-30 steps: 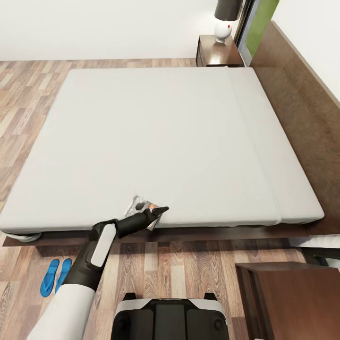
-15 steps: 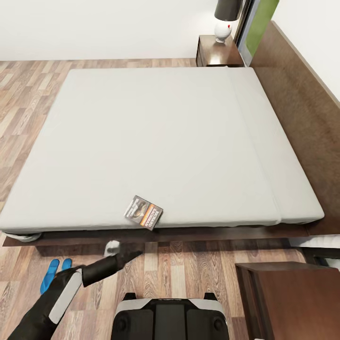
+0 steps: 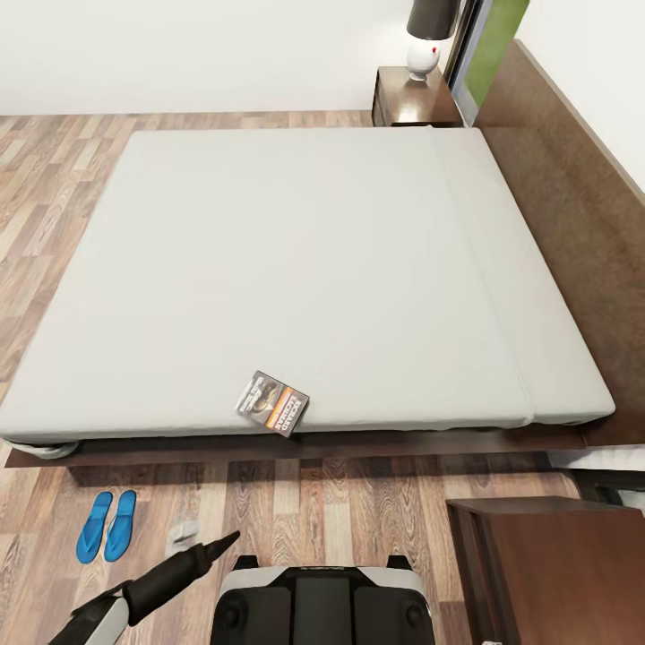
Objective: In the bedroom, move the book from the bed onto either nightstand, and place the two sandals side by side next to the bed.
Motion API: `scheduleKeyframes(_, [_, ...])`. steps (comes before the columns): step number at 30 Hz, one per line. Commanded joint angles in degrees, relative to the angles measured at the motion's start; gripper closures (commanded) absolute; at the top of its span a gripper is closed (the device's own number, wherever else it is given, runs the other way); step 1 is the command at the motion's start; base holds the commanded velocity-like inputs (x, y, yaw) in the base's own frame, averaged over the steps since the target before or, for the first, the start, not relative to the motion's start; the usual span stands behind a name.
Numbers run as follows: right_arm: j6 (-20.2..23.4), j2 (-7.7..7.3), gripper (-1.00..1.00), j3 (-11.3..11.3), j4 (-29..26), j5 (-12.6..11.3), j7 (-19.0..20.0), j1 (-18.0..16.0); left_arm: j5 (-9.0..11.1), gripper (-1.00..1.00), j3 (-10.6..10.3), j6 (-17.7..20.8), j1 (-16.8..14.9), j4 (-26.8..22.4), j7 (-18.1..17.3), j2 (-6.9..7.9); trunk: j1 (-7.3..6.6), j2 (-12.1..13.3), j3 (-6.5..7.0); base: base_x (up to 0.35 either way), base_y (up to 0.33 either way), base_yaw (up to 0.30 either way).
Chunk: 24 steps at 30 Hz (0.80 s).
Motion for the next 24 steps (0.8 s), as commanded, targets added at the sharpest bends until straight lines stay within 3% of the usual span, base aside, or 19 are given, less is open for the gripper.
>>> scheduleKeyframes(1, [0.6, 0.0, -1.0, -0.22, -0.07, -0.31, 0.2, -0.01, 0.61, -1.0, -0.18, 0.02, -0.01, 0.42, 0.03, 0.03, 0.03, -0.08, -0.06, 0.0, 0.0, 0.0])
scheduleKeyframes(8, [1.09, -0.18, -1.0, -0.74, -0.94, -0.32, 0.35, -0.01, 0.74, -1.0, 0.1, -2.66, -0.01, 2.59, 0.11, 0.26, 0.03, -0.08, -0.06, 0.0, 0.0, 0.0])
scheduleKeyframes(13, [2.32, -0.93, -1.0, -1.01, -7.35, -0.33, 0.4, -0.01, 0.76, -1.0, 0.1, -4.85, -0.01, 3.86, 0.07, 0.25, 0.03, -0.08, -0.06, 0.0, 0.0, 0.0])
scheduleKeyframes(16, [6.94, -1.96, -1.0, -1.03, -10.57, -0.39, 0.42, -0.01, 0.76, -1.0, 0.1, -5.18, -0.01, 3.95, 0.02, 0.25, 0.03, -0.08, -0.06, 0.0, 0.0, 0.0])
scheduleKeyframes(20, [14.23, -2.12, -1.0, -1.05, -17.88, -0.41, 0.42, -0.01, 0.76, -1.0, 0.09, -5.28, -0.01, 3.98, -0.04, 0.25, 0.03, -0.08, -0.06, 0.0, 0.0, 0.0])
scheduleKeyframes(24, [18.43, -2.11, -1.0, -1.04, -25.15, -0.42, 0.37, -0.01, 0.76, -1.0, 0.09, -5.29, -0.01, 3.98, -0.14, 0.25, 0.03, -0.08, -0.06, 0.0, 0.0, 0.0])
